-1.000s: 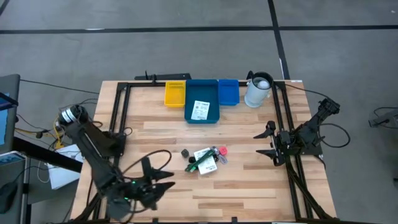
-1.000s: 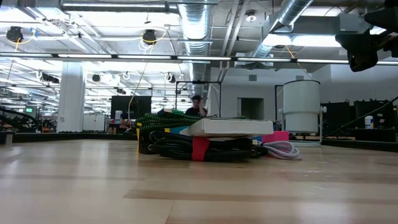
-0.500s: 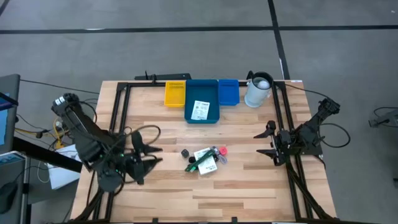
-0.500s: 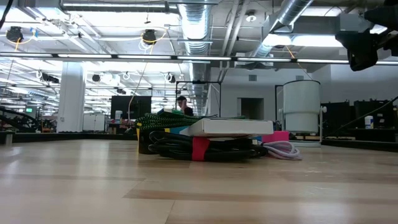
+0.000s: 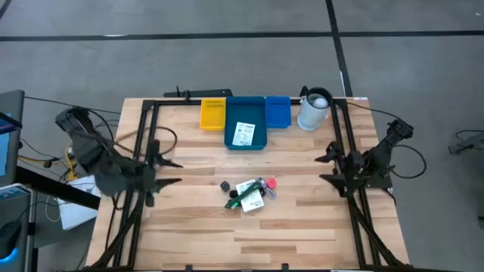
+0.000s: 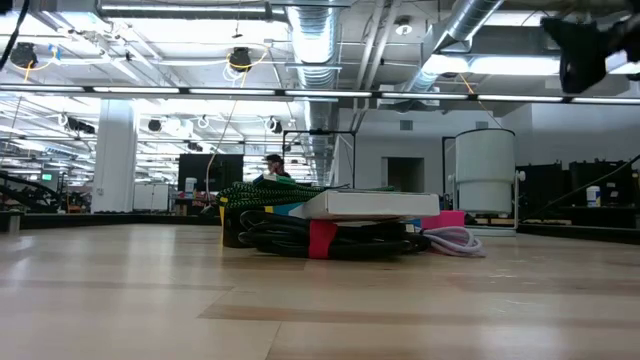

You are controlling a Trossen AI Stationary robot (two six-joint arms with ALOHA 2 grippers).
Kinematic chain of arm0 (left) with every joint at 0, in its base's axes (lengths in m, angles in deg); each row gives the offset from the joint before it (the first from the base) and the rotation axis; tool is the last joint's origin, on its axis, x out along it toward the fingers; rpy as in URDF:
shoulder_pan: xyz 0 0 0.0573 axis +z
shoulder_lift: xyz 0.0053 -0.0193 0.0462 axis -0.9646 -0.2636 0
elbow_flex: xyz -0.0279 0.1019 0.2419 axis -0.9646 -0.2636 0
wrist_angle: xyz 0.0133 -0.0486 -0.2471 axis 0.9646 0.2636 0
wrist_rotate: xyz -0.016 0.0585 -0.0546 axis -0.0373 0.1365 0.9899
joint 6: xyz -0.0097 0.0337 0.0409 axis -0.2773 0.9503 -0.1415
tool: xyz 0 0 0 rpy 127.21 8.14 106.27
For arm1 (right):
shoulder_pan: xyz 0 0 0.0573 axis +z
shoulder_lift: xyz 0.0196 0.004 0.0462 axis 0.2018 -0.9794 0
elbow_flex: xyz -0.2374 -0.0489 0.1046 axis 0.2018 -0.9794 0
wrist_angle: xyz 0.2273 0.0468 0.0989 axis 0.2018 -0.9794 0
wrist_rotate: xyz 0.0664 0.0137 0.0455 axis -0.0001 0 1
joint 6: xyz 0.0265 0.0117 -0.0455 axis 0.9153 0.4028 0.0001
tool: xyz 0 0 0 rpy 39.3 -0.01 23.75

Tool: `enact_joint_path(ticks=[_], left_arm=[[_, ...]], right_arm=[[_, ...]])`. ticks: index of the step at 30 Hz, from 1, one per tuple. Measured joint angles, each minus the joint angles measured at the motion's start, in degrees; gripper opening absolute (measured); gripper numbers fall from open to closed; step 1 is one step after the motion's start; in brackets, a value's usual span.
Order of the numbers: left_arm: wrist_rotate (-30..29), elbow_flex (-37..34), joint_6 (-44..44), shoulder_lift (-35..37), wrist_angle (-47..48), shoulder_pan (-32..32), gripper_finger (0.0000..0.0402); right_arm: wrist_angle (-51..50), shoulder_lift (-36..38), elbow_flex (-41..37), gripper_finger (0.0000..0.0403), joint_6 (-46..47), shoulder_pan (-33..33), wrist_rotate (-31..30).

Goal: Pick and place items into bin
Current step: Put the white box into the dark blue bin

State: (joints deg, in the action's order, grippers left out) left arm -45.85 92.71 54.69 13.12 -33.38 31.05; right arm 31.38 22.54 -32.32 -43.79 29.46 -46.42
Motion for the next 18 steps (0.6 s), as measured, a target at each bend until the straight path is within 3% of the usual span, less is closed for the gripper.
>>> enact_joint_path(ticks=[5,12,15,18], left_arm=[[6.3,-5.4,0.6,8.0,-7.5,5.2,0.0164],[22.3,-19.0,2.2,17.1,-24.8,13.7,0.0164],[24.7,-23.9,-1.5,19.6,-31.7,17.1,0.0164],[24.4,-28.2,-5.1,21.2,-35.0,20.5,0.0164]], right_arm=[[14.4,0.0,0.0,0.0276,-0.5,-0.2,-0.3],[22.2,0.0,0.0,0.0276,-3.5,-2.4,-0.8],[25.4,0.0,0.0,0.0276,-5.6,-4.1,-4.6],[27.1,0.0,0.0,0.0276,-10.2,-6.0,-12.6]])
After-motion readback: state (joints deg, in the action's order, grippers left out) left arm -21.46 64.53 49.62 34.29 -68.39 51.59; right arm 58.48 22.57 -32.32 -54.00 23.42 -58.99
